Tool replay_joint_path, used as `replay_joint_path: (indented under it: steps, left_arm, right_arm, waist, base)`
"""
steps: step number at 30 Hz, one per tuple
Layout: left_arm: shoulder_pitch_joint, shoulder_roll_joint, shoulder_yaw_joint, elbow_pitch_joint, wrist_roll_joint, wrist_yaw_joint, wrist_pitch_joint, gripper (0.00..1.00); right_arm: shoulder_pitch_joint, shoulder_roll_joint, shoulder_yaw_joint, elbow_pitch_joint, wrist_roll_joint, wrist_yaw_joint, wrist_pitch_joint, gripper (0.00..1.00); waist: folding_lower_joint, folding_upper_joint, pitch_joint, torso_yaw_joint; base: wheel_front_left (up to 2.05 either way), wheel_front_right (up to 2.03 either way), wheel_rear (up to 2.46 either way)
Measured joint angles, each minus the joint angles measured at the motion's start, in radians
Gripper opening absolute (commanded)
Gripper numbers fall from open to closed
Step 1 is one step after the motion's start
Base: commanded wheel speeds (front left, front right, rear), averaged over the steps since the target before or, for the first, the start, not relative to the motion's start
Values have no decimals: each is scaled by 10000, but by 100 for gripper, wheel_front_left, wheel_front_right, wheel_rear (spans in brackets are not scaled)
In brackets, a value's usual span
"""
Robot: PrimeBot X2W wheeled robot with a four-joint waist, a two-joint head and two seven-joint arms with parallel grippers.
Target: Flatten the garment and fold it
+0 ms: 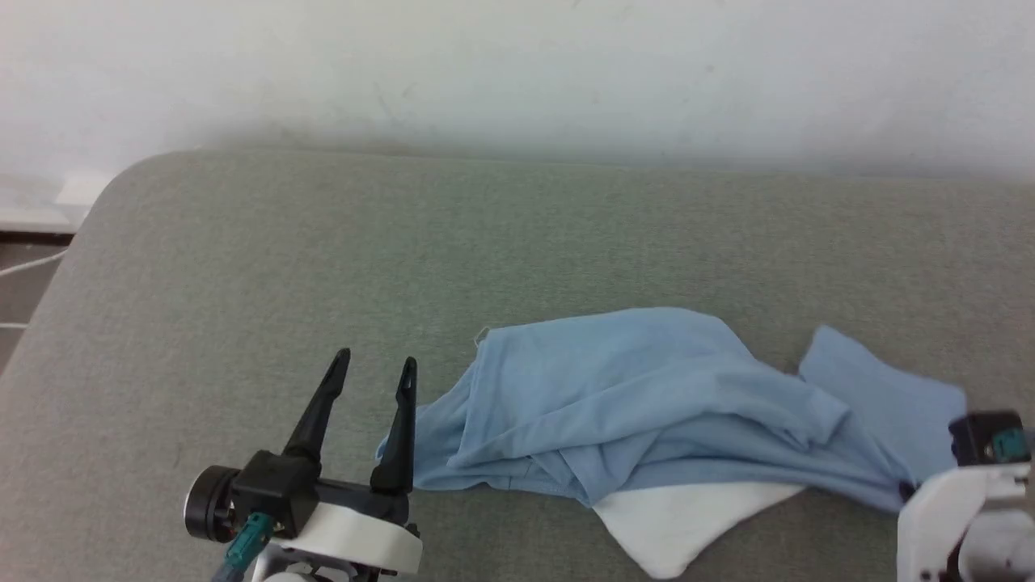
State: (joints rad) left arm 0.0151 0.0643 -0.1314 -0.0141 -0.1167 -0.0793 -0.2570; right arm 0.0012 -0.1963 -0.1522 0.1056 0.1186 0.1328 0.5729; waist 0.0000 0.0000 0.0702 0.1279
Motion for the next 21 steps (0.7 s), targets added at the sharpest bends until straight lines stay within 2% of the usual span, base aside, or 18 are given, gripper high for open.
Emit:
replay_joint_path:
  steps: [6,7,8,14,17,21]
  left_arm:
    - [-24,-61,29,86,-2,-82,0,100]
    - [-34,-71,27,111,-4,-86,0,100]
    - [-54,-77,19,136,-4,-96,0,100]
    - [-76,-88,-2,314,-31,-180,0,100]
    - [-81,-90,-23,374,-65,-184,0,100]
    - [-155,-100,-117,424,-82,-251,0,100]
  right_arm:
    - [1546,681,-380,-965,-25,-2,863,0]
    - [1601,729,-355,-1018,-38,-2,821,82]
    - [1597,727,-328,-1085,-79,-2,727,100]
    - [981,332,426,-2059,291,-10,811,100]
    - [453,-173,1160,-2792,842,-12,1442,100]
    - [-470,-1187,2571,-3294,1565,-12,2431,100]
  waist:
    - [-1,0,-43,-509]
    - [-1,0,-30,-553]
    - [-1,0,-8,-578]
    - [0,0,59,-444]
    - [0,0,74,-276]
    - [0,0,146,3]
  base:
    - [0,0,0]
    - [0,0,0]
    - [0,0,0]
    - [0,0,0]
    - [0,0,0]
    - [0,0,0]
